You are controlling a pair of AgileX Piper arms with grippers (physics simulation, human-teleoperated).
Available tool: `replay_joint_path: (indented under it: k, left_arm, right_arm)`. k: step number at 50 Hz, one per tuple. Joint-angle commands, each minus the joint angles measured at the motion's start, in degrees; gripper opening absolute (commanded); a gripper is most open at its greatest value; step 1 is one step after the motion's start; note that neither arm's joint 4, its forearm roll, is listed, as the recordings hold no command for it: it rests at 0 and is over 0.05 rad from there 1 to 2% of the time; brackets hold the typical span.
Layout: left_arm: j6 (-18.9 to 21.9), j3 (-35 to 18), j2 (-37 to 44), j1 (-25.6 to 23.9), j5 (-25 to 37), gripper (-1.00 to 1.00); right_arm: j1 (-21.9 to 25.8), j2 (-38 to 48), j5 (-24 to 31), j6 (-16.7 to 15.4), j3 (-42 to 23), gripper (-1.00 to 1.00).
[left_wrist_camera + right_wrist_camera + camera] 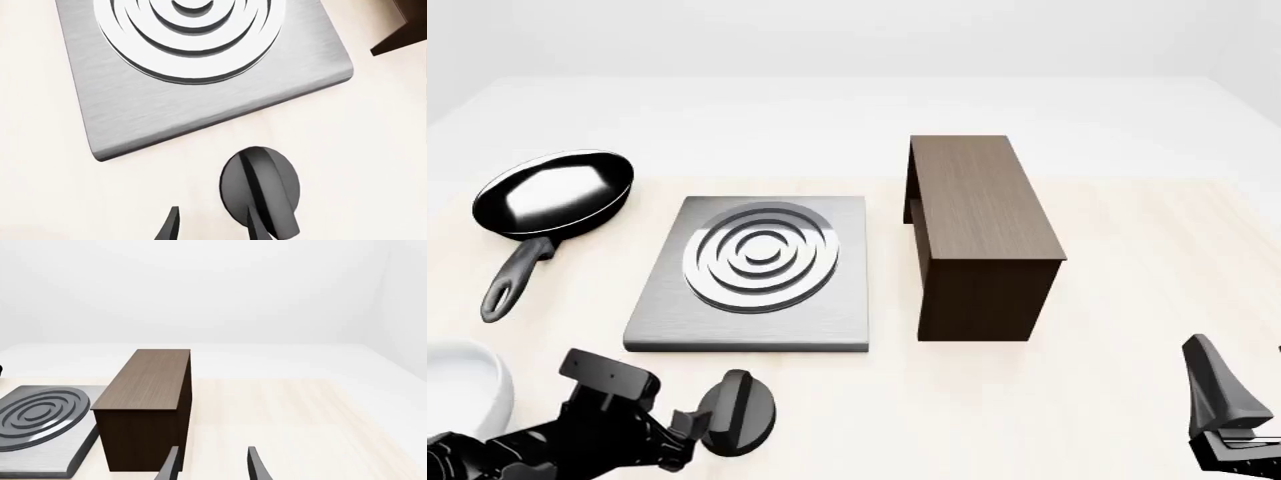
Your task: Turn on the stove.
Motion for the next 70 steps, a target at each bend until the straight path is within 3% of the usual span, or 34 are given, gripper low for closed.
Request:
replay_joint_path:
  k: [1, 15, 28, 48, 70]
  left_arm:
    - [-0.81, -0.01, 0.32, -1.3, 0.23, 1.0]
    - [-4.22, -1.37, 1.09, -5.89, 1.21, 1.0]
    - [-5.01, -1.8, 2.9, -7.14, -0.17, 1.0]
    - [-5.21, -2.06, 3.46, -7.69, -0.48, 1.0]
    - [-3.65, -0.48, 1.36, -5.01, 0.48, 1.0]
  right_arm:
    - [0.01, 0.02, 0.0, -0.01, 0.0, 1.0]
    - [-0.01, 0.0, 0.0, 0.01, 0.0, 1.0]
    - [-0.01, -0.01, 0.0, -0.01, 0.0, 1.0]
    - [0.0, 0.0, 0.0, 0.01, 0.0, 1.0]
    - [0.0, 0.0, 0.0, 0.01, 0.0, 1.0]
